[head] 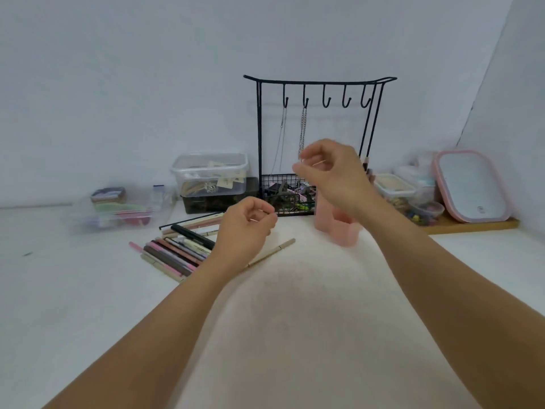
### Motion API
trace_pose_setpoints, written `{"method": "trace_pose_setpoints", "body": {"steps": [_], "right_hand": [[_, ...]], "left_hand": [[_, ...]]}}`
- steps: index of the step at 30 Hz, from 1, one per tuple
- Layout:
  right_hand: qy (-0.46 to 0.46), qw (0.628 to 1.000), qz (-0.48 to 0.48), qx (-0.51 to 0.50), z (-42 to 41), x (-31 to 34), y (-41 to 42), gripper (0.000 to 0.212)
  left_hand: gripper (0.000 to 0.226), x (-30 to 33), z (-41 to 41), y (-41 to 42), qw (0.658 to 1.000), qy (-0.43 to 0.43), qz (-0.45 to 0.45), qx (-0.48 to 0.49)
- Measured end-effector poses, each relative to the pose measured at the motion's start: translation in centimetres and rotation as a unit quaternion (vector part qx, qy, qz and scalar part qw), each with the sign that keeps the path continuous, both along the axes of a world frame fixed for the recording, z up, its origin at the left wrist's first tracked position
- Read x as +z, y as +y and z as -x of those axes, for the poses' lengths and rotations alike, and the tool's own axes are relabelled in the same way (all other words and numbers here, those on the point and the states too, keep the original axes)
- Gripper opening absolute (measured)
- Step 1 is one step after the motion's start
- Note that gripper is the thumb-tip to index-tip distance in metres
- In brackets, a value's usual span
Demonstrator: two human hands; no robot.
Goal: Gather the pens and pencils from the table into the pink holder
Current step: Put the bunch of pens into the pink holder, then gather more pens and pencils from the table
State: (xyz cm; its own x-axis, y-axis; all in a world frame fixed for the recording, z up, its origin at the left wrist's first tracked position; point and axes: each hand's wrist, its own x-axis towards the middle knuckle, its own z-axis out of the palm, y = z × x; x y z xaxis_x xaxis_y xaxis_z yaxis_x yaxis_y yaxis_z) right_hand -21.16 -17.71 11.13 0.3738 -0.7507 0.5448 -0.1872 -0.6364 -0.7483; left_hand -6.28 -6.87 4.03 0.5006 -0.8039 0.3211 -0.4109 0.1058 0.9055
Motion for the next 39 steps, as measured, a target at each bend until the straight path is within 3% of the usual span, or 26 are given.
{"method": "trace_pose_setpoints", "body": {"steps": [2, 5, 10, 14, 18, 24, 39], "right_hand": [[0.122, 0.987, -0.033, 0.101, -2.3, -0.8, 1.9, 0.018], [0.246, 0.959, 0.012, 0.138, -5.9, -2.8, 3.4, 0.018], [0.311, 0.94, 0.007, 0.14, -10.8, -5.3, 4.6, 0.014], [0.341, 0.929, 0.0, 0.144, -12.7, -6.1, 5.1, 0.012], [0.345, 0.926, -0.003, 0.156, -12.9, -6.7, 4.9, 0.014], [0.36, 0.923, 0.007, 0.134, -13.2, -8.2, 3.8, 0.015], [0.282, 0.937, -0.161, 0.127, -12.0, -7.4, 1.9, 0.021]], "left_hand": [[0.006, 0.0, -2.0, 1.4, 0.998, -0.053, -0.009, 0.026], [0.009, -0.5, -5.9, 4.0, 0.993, -0.078, 0.001, 0.091], [0.015, -2.3, -10.5, 7.0, 0.972, -0.086, 0.023, 0.219], [0.015, -4.0, -11.7, 7.4, 0.981, -0.065, 0.0, 0.183], [0.016, -4.2, -12.6, 7.1, 0.978, -0.145, -0.025, 0.147], [0.008, -4.1, -12.4, 6.4, 0.943, -0.299, -0.086, 0.122], [0.012, -4.5, -12.2, 5.7, 0.932, -0.324, -0.111, 0.121]]}}
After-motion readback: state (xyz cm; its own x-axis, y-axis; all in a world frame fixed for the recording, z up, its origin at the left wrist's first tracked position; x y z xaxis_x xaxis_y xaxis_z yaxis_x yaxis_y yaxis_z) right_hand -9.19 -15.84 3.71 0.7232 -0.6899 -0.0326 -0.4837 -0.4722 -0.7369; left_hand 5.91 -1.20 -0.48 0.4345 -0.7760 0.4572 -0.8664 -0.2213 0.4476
